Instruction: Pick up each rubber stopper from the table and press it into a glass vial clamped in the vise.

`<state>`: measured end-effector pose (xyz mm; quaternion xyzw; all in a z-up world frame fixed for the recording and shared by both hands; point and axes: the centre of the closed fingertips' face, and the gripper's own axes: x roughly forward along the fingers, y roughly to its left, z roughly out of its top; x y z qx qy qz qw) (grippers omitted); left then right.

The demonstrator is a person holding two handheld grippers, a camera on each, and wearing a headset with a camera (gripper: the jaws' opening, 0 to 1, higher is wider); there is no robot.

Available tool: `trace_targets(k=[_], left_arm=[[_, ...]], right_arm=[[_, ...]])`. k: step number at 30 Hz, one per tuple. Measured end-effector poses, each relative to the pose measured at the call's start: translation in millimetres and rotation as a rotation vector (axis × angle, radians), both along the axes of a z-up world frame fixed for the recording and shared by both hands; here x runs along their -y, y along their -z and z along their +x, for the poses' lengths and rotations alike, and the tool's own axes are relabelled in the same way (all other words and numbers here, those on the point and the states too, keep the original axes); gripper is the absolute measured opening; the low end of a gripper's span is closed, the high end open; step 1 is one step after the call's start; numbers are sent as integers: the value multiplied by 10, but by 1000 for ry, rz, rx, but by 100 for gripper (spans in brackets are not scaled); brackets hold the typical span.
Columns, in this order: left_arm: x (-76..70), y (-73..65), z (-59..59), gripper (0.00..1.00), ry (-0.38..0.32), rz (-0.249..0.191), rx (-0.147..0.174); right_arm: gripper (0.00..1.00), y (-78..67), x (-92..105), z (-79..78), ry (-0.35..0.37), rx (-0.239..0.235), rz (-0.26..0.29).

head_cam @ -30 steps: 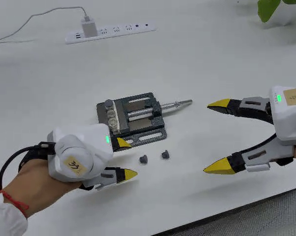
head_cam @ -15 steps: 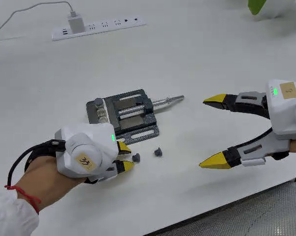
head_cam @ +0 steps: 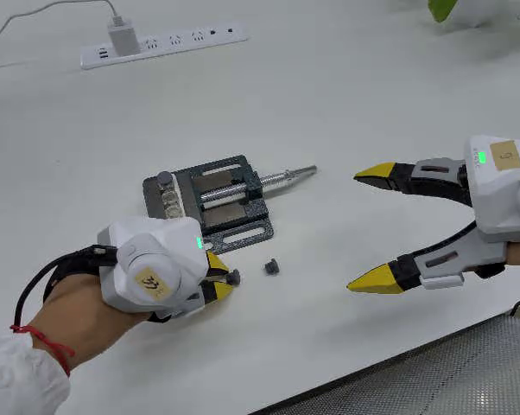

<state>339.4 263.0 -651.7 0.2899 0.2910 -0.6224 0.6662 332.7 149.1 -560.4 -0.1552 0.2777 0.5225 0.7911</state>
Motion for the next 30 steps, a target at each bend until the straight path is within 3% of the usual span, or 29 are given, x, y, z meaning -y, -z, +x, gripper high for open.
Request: trace_targets(k=[21,26,30], left_arm=[[15,-8,1,3,-7,-1,5],[13,-109,12,3,-35,-30,-7],[30,-283,41,3,-78,-82,-16]], right_arm=[[80,-17,-37,-1,2,-3,6],[79,-49,-98,-3,-5,-1,10],[75,-129,-165,18,-12,11,9]])
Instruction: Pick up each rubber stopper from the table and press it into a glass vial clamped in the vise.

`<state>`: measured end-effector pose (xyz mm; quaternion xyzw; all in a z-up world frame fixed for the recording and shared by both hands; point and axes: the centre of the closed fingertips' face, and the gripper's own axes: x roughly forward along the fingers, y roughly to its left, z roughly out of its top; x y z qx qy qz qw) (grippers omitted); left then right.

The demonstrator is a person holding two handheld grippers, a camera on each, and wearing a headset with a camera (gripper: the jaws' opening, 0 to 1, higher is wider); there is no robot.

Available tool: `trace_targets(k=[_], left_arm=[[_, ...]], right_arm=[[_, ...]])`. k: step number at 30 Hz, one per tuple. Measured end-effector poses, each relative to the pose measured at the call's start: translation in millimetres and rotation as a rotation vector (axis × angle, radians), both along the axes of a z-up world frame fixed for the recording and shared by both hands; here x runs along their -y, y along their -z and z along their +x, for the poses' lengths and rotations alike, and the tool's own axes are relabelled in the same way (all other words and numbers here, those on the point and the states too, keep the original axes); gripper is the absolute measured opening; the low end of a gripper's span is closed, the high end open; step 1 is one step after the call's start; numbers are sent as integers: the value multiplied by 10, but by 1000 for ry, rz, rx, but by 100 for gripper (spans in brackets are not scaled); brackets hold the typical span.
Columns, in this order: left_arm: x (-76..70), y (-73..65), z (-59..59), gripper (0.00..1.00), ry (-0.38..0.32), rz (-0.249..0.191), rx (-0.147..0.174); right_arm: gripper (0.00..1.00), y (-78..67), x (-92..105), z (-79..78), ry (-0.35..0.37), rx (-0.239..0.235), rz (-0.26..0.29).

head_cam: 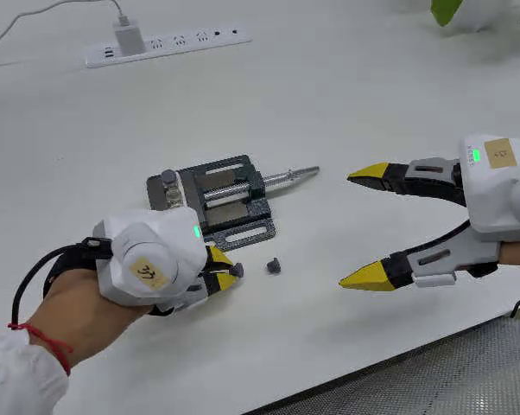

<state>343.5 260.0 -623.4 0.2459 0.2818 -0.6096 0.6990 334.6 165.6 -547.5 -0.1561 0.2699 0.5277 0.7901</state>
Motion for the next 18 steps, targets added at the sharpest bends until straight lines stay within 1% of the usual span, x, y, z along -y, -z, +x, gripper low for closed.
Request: trace_targets(k=[2,3,4,5,6,7,8,9,10,11,12,14,16,18], left_arm=[[19,-116,4,3,-32,-41,-20],[15,-157,10,3,-38,-48,-18],[6,-220,22,3,-43,-56,-1],[6,-268,24,3,-49,-67,1],[9,-320,27,3,-59,-82,-1],[8,-396,34,3,-72,-100,-2],[1,-443,33,3,-74,-106,2],[2,-525,30,3,-81,-123,4],[5,-577,26,3,-91,-135,-5],[1,-621,30,3,-100,-143,-8],[-2,-694,31,3,-104,-157,2],[-4,-817,32,3,-117,-182,7],[-2,-920,26,3,-121,-198,18],[1,-1039,16,3,-121,-215,36]], right_arm=[[74,-81,-57,16,-7,17,12],[74,-114,-82,21,-10,21,16],[74,-162,-118,29,-14,24,22],[73,-194,-141,36,-16,22,23],[72,-225,-165,40,-19,20,24],[70,-275,-202,41,-30,28,25],[69,-314,-232,45,-40,38,28],[68,-374,-279,51,-47,41,34],[67,-407,-306,60,-48,37,36],[65,-423,-327,61,-44,17,30],[62,-434,-347,59,-43,-11,13],[58,-517,-432,66,-74,26,23],[57,-579,-506,50,-84,8,38],[54,-658,-592,30,-114,22,47]])
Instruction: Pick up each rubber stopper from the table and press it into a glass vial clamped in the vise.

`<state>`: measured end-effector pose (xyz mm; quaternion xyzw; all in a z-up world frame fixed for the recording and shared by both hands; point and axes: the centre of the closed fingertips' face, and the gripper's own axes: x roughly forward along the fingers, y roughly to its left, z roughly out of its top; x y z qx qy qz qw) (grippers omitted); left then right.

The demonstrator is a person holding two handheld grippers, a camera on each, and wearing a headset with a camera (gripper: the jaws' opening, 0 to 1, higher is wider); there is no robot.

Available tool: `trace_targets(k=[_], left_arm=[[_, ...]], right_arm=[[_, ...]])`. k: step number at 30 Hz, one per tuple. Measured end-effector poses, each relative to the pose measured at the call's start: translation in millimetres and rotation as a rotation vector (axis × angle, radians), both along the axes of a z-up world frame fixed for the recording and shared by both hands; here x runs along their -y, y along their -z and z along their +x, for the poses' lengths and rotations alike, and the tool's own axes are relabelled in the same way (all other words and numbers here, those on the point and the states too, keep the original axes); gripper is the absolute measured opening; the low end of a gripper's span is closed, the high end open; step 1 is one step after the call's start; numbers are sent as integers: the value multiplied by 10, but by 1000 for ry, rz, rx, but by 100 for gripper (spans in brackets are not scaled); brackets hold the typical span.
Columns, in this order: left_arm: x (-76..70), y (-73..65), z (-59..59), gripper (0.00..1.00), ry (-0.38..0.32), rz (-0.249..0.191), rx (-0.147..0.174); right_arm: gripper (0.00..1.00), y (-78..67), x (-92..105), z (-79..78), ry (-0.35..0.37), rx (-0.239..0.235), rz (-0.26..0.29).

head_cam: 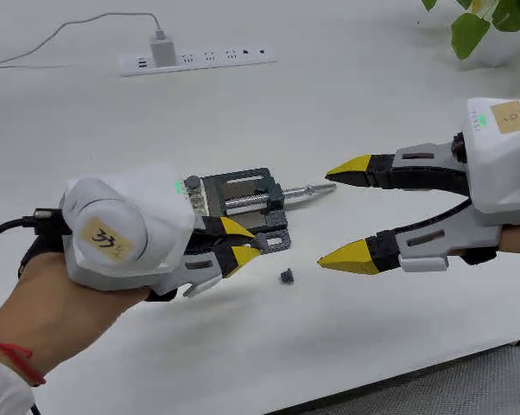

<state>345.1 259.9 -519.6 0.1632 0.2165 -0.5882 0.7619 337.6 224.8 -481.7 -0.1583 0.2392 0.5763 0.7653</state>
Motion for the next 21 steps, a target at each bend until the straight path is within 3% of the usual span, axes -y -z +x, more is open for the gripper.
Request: trace_targets(k=[4,9,14,21], left_arm=[[11,-209,-32,3,-6,-32,26],[1,-348,-96,3,-7,-57,43],[-10,-455,-134,3,-12,-79,57],[-8,-513,-168,3,-16,-105,58]], right_arm=[[47,-117,-139,-25,-40,14,8],[34,-180,-247,-64,-77,7,6],[24,-177,-302,-116,-116,-8,3],[17,-175,-396,-184,-146,-18,-2]])
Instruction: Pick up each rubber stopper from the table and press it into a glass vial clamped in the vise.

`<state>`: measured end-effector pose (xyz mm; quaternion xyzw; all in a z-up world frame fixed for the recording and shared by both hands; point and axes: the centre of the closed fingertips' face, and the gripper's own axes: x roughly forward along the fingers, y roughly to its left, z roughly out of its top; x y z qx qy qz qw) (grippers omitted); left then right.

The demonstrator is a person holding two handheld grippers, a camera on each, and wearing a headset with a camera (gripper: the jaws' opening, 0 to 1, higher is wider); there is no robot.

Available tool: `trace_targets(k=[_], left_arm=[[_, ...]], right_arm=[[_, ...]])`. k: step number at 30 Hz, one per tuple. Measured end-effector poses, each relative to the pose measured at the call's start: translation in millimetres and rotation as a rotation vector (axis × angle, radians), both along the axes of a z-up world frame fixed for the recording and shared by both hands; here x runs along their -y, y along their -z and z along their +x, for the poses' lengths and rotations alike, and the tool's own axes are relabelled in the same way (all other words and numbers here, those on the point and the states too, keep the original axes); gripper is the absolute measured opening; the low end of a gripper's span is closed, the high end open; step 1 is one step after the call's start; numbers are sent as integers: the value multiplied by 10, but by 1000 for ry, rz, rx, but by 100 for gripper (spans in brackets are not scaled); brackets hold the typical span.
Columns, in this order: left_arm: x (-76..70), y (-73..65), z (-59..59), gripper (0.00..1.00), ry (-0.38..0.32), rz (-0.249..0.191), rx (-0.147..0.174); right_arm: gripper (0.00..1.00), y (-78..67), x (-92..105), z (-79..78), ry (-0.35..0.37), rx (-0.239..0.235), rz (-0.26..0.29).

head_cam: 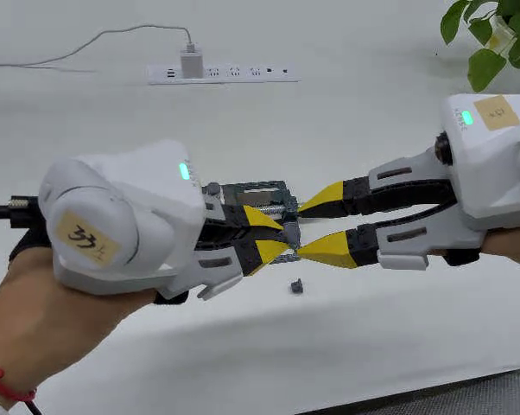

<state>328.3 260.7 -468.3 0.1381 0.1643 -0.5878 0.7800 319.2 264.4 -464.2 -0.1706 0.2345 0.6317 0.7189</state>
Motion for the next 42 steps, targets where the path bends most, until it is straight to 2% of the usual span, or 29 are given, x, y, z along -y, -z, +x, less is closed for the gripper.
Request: trace_targets(k=[5,14,29,42], left_arm=[[-12,1,-15,3,0,1,5],[-3,-20,-36,3,4,-10,4],[-7,-25,-38,3,7,-13,7],[-27,-9,-53,3,5,-16,10]], right_arm=[[11,-16,-34,-23,-10,-1,0],[8,-26,-65,-51,-21,-3,-2],[7,-27,-65,-37,-39,17,-13],[7,-6,-93,-46,-41,13,-17]])
